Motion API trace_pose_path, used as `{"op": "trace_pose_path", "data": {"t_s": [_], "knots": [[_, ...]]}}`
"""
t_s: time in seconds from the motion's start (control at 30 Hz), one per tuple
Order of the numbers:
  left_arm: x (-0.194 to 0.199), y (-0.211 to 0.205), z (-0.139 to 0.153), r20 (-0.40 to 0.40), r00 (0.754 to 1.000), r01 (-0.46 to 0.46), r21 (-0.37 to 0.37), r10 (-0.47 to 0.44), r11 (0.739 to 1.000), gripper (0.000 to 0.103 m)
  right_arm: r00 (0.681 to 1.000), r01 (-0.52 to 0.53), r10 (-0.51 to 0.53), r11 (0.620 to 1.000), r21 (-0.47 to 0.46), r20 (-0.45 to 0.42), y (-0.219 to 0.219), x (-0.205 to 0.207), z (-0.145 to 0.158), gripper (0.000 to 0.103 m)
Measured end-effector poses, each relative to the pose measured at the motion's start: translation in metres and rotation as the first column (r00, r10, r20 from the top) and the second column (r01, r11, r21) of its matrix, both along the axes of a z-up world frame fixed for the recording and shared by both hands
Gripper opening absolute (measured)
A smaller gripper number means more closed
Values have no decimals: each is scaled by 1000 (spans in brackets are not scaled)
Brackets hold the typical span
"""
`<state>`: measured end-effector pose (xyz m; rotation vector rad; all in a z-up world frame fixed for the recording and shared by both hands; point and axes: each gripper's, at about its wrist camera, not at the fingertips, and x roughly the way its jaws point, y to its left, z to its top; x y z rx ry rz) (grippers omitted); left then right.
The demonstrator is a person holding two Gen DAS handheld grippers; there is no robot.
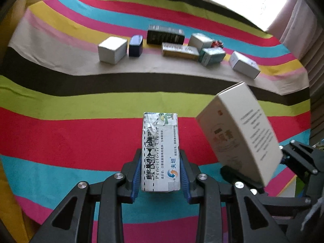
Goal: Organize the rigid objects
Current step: 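Carry the beige box and Penciclovir box toward the white storage box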
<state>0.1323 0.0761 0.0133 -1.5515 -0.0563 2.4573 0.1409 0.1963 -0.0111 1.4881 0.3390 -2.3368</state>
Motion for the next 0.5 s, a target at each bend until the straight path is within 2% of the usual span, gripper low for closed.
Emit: {"op": "trace_pose_path", "data": {"t_s": [0.23,0.5], "knots": [[18,-4,23,-26,1000,-8,24,9,1000,34,1000,6,-6,1000,-26,7,3,25,11,54],[50,-7,43,-92,996,12,58,-6,998,34,999,-22,19,998,-66,-36,4,58,32,54]]}}
